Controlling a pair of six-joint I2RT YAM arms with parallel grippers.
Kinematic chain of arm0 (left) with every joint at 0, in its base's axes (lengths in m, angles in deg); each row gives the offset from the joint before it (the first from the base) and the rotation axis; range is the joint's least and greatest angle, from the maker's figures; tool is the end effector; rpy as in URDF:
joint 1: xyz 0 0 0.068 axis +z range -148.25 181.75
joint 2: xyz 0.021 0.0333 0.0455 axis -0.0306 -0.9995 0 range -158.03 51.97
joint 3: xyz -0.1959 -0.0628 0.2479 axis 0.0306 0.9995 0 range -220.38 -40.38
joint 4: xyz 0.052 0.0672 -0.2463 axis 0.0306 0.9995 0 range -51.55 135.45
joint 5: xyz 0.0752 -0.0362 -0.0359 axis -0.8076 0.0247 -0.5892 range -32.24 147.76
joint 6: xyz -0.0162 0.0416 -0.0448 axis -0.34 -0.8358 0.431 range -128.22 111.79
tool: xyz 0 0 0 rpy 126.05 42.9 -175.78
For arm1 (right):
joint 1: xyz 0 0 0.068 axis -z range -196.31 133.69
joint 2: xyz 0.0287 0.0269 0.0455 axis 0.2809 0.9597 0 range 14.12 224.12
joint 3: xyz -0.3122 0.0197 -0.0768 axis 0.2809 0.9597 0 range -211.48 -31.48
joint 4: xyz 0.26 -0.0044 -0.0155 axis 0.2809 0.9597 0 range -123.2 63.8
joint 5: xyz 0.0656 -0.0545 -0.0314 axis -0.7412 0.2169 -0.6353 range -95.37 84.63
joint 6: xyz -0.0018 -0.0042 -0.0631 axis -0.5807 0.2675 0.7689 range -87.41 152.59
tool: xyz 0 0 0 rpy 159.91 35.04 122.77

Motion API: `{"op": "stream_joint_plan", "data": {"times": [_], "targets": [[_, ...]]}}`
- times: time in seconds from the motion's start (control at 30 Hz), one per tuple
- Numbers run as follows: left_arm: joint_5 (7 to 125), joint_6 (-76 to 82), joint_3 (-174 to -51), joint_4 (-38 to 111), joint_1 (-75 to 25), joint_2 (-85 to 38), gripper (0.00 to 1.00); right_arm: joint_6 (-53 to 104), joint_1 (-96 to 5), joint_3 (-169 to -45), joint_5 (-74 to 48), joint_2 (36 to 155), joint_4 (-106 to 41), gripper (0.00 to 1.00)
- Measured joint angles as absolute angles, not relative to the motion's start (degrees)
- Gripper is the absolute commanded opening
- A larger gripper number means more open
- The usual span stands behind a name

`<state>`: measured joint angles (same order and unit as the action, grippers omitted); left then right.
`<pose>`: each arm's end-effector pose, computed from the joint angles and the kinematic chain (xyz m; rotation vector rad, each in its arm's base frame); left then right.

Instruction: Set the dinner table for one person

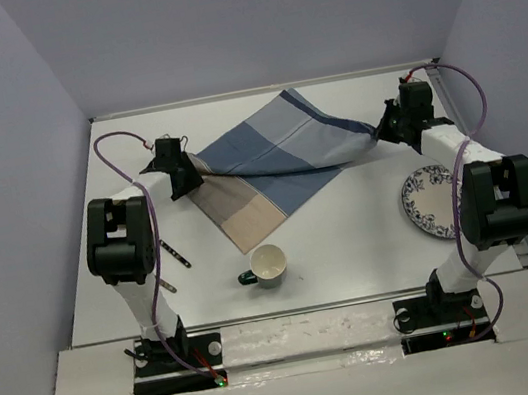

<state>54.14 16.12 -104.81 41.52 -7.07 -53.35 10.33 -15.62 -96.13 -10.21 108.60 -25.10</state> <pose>0.4105 -0.0606 0.2176 -0.3477 2.3202 -0.2134 0.3826 -0.0005 0.2827 0.4015 2.2107 0.2985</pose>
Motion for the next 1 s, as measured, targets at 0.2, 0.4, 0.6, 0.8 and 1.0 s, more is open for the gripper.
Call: {"op": "stream_joint_plan", "data": {"times": [0.2,0.4,0.6,0.8,1.0], "targets": [[53.42,16.36,-113.7,41.94,-6.76,-60.71,0.55,10.3,-15.62,-94.62,-11.31,107.62,-25.98,0.0],[52.81,16.19,-133.04,45.54,-6.78,-73.87,0.56,9.87,-15.62,-92.76,-12.29,105.54,-26.87,0.0],[53.71,16.43,-156.48,48.63,-6.87,-88.49,0.56,8.08,-15.65,-87.01,-14.0,101.3,-27.86,0.0],[57.07,17.13,-183.51,54.2,-8.12,-101.02,0.6,4.91,-17.44,-80.41,-14.41,98.46,-30.46,0.0],[57.66,15.42,-190.83,58.31,-11.55,-98.68,0.99,2.28,-21.37,-79.19,-15.7,99.33,-32.21,0.0]]}}
